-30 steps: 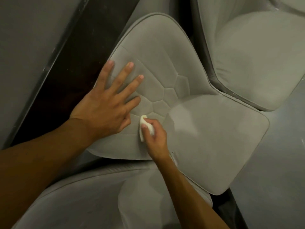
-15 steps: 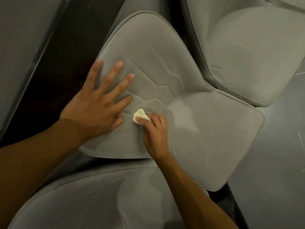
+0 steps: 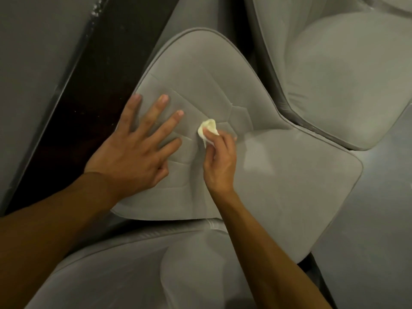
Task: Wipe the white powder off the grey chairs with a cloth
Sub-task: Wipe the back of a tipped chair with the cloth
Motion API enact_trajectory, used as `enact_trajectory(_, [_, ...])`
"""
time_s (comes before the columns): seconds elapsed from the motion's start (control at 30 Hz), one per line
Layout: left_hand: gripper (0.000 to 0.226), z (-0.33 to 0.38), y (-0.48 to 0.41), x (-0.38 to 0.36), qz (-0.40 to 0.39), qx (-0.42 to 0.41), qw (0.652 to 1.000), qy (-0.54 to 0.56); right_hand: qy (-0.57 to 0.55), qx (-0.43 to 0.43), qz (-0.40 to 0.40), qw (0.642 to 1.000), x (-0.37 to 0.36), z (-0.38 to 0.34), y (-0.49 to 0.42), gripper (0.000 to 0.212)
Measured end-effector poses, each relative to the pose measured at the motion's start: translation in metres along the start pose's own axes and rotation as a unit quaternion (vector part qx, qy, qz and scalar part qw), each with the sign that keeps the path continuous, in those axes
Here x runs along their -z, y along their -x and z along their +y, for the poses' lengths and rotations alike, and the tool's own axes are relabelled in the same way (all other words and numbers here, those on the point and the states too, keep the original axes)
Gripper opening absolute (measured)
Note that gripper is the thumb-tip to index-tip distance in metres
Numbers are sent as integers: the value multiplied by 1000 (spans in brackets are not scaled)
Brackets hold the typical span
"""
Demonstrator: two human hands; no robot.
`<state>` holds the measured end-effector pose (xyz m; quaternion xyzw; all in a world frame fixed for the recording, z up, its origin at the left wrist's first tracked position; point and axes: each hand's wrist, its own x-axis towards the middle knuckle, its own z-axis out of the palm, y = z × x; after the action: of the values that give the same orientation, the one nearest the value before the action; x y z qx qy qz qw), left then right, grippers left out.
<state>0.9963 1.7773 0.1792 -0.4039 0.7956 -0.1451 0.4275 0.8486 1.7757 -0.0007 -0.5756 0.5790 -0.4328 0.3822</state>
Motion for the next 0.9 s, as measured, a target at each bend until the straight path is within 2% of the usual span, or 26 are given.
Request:
enact_trajectory(0.07, [70,0,0,-3,31,8,999,10,34,11,14,999,-7,-6,-11,32])
enact_trajectory(0.13, [67,-1,0,-7,70,18,997,25,90,-34,-7,995,-14,13,-10,32])
enact_trajectory(0.2, [63,-2,-1,-10,106,18,993,56,62,-196,-43,978,-10,36,-9,32])
enact_trajectory(0.23, [62,-3,-1,-10,119,16,990,68,38,-289,-53,955,-6,43,-12,32])
enact_trajectory(0.27, [61,-3,-1,-11,128,13,989,77,27,-342,-45,938,-2,48,-15,32])
enact_trajectory(0.3, [61,-3,-1,-12,134,11,987,83,27,-350,-28,936,3,48,-19,32])
enact_trajectory(0.33, [61,-3,-2,-13,140,12,986,87,21,-320,-3,947,6,43,-25,32])
enact_trajectory(0.4, [60,-2,-2,-16,149,14,984,96,-22,-190,44,981,12,21,-38,31])
enact_trajectory(0.47, [56,-2,-2,-18,159,14,982,102,-32,-70,67,995,13,2,-50,31])
enact_trajectory(0.5, [56,-2,-2,-18,163,16,981,103,-15,-40,67,997,11,-2,-54,31])
enact_trajectory(0.57, [59,-2,-2,-19,164,19,981,102,28,-57,31,997,7,7,-58,32])
enact_trajectory(0.67, [58,-2,-2,-20,169,20,980,108,67,-191,-28,979,8,44,-52,36])
enact_trajectory(0.73, [58,-1,-2,-19,175,20,977,122,78,-238,-44,967,15,57,-46,36])
enact_trajectory(0.8, [59,-1,-3,-19,176,20,976,125,81,-207,-10,975,25,51,-44,36])
enact_trajectory(0.9, [61,-2,-2,-20,174,16,977,126,32,-42,49,997,30,22,-49,36])
